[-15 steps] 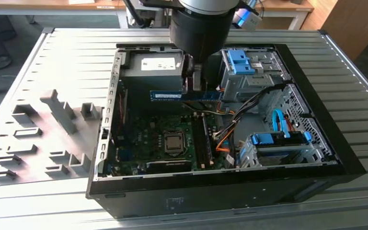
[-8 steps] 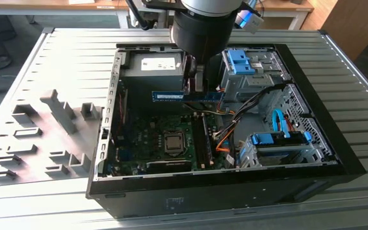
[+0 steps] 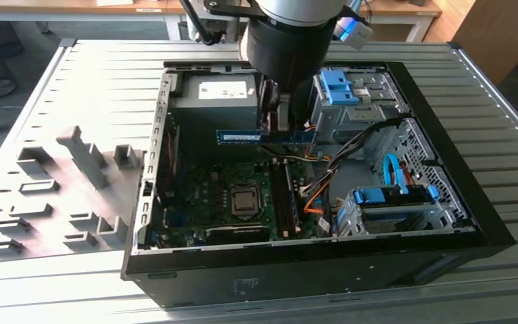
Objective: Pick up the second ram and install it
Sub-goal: 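Pick up the second ram and move it above second insertion slot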
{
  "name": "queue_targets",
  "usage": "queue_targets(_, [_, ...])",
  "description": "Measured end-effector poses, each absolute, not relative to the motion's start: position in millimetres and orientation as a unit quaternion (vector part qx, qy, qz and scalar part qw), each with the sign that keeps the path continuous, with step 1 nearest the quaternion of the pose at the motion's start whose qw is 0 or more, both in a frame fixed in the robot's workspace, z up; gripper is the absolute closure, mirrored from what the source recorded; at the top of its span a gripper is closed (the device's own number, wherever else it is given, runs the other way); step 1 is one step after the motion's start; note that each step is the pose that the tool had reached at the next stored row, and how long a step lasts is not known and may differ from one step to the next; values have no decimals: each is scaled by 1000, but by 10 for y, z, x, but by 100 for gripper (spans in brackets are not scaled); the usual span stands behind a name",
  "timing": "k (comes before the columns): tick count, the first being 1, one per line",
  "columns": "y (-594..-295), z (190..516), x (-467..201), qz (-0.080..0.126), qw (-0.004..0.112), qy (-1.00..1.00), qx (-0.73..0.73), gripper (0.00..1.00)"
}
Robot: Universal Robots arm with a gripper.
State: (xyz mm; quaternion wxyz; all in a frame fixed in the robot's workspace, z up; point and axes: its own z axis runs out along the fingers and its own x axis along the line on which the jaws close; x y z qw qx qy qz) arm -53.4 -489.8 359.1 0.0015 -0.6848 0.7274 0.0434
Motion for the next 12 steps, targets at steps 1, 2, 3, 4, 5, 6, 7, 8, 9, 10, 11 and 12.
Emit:
queue_targets(1, [-4898, 3582, -524, 43, 1, 727, -685, 86])
queue_targets(2, [-4898, 3571, -513, 44, 1, 727, -685, 86])
queue_targets(3, [-4898, 3561, -501, 44, 1, 727, -685, 86])
queue_targets(4, [-4899, 3552, -491, 44, 1, 727, -685, 86])
queue_targets(5, [-4903, 3543, -481, 44, 1, 727, -685, 86])
queue_targets(6, [-4907, 3535, -474, 44, 1, 727, -685, 86])
queue_targets(7, [-4911, 3527, -466, 44, 1, 727, -685, 86])
queue_targets(8, [-4914, 3517, -458, 44, 1, 727, -685, 86])
queue_targets(9, [-4915, 3506, -449, 44, 1, 727, -685, 86])
queue_targets(10, [-4916, 3492, -439, 44, 1, 727, -685, 86])
queue_targets(11, [-4917, 3475, -430, 44, 1, 727, -685, 86])
queue_targets(12, [-4917, 3458, -422, 44, 1, 727, -685, 86])
